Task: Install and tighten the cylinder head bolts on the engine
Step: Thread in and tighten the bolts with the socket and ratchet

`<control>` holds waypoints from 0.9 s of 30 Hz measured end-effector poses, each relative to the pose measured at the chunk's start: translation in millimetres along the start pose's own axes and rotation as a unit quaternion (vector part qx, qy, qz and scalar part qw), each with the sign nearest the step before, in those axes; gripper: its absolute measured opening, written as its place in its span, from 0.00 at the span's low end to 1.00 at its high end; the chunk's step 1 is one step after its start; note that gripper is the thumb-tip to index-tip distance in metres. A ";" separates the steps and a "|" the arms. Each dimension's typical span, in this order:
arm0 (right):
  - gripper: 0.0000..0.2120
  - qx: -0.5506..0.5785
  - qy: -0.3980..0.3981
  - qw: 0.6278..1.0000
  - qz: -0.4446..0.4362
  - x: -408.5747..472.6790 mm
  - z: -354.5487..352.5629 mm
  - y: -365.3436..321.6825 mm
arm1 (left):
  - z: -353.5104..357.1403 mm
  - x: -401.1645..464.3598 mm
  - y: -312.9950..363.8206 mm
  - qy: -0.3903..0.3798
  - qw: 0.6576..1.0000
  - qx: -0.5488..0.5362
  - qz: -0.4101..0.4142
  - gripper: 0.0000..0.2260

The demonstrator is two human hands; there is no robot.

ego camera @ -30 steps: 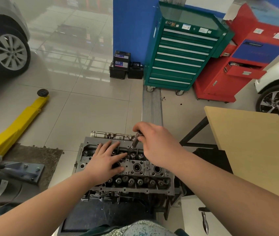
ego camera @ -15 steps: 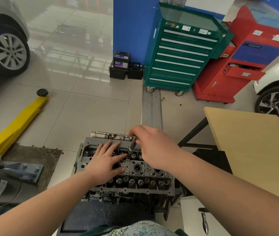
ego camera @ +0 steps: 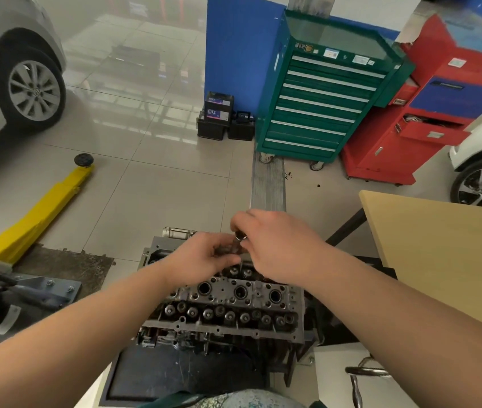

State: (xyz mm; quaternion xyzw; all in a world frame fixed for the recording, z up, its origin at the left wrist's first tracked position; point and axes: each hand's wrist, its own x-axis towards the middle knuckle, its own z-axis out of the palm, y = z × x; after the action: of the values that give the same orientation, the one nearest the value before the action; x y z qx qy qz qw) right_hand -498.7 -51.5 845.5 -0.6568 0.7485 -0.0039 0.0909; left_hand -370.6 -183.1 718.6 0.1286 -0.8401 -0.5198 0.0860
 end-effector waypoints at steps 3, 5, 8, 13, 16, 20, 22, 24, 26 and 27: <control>0.14 -0.059 0.021 0.997 0.051 5.8 0.1 -2.0 | -1.2 3.7 6.0 0.030 0.999 -0.043 -0.004 0.07; 0.18 -0.095 0.038 0.992 0.070 8.9 0.1 -4.5 | -0.2 6.1 11.0 0.091 0.996 -0.011 0.011 0.07; 0.15 -0.050 0.017 0.998 0.017 8.0 -3.5 -3.4 | -2.0 5.8 14.2 0.081 0.997 -0.008 0.011 0.02; 0.17 -0.076 -0.004 0.995 0.059 9.9 -1.3 -4.1 | 4.1 0.0 21.8 0.069 0.996 -0.049 0.011 0.05; 0.26 -0.106 0.007 0.992 0.062 11.3 2.1 -6.3 | 6.5 -2.5 22.5 0.120 0.993 -0.015 -0.010 0.09; 0.15 -0.046 -0.022 0.999 -0.015 6.0 -2.3 0.5 | 2.9 -9.1 17.0 0.095 0.993 -0.066 -0.021 0.12; 0.13 -0.059 -0.015 0.998 0.009 7.0 -0.9 1.7 | 2.9 -10.6 21.2 0.077 0.994 -0.073 -0.019 0.10; 0.20 -0.090 0.001 0.995 0.049 9.7 -0.7 -1.3 | 6.1 -9.8 25.2 0.091 0.994 -0.041 -0.031 0.08; 0.24 -0.084 0.006 0.995 0.044 11.0 1.1 -3.2 | 8.6 -6.9 23.2 0.119 0.992 0.004 -0.038 0.12; 0.22 -0.067 -0.002 0.997 0.026 10.2 1.1 -4.0 | 9.0 -5.9 19.6 0.119 0.992 0.012 -0.036 0.15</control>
State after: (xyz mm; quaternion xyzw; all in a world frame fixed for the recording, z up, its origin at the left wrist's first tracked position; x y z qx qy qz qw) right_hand -495.9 -61.9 843.6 -0.6418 0.7637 0.0501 0.0479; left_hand -370.0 -165.2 732.1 0.2207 -0.8251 -0.4931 0.1651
